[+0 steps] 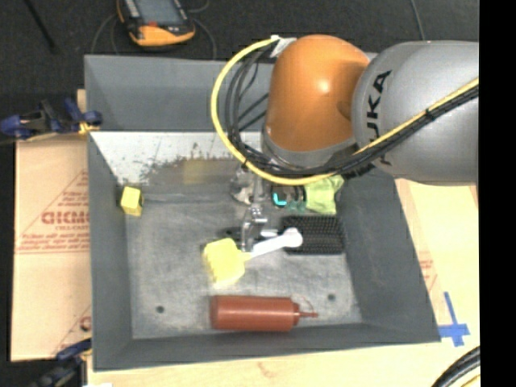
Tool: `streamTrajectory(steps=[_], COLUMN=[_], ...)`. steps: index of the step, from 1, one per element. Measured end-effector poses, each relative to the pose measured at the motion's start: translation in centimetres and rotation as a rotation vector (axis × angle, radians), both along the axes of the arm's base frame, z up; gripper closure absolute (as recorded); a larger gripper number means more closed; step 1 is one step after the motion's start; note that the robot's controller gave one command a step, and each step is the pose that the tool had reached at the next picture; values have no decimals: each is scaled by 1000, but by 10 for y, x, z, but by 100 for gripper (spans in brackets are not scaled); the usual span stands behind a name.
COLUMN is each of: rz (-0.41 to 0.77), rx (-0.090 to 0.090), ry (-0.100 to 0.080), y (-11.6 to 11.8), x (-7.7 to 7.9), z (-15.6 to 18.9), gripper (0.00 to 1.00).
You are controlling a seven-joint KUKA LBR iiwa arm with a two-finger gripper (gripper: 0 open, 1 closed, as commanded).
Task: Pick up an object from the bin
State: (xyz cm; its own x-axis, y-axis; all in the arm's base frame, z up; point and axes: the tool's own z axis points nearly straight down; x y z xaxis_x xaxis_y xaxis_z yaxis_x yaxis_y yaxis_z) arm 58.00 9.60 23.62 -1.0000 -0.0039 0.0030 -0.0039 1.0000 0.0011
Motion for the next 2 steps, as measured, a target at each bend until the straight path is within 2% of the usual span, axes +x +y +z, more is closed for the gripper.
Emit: streamTrajectory(steps=[1, 2], rz=[-2, 216], rx=[1, -3], ry=[-7, -16], y=[0, 1], x=[1, -6], z=[4, -147], gripper=[0, 100])
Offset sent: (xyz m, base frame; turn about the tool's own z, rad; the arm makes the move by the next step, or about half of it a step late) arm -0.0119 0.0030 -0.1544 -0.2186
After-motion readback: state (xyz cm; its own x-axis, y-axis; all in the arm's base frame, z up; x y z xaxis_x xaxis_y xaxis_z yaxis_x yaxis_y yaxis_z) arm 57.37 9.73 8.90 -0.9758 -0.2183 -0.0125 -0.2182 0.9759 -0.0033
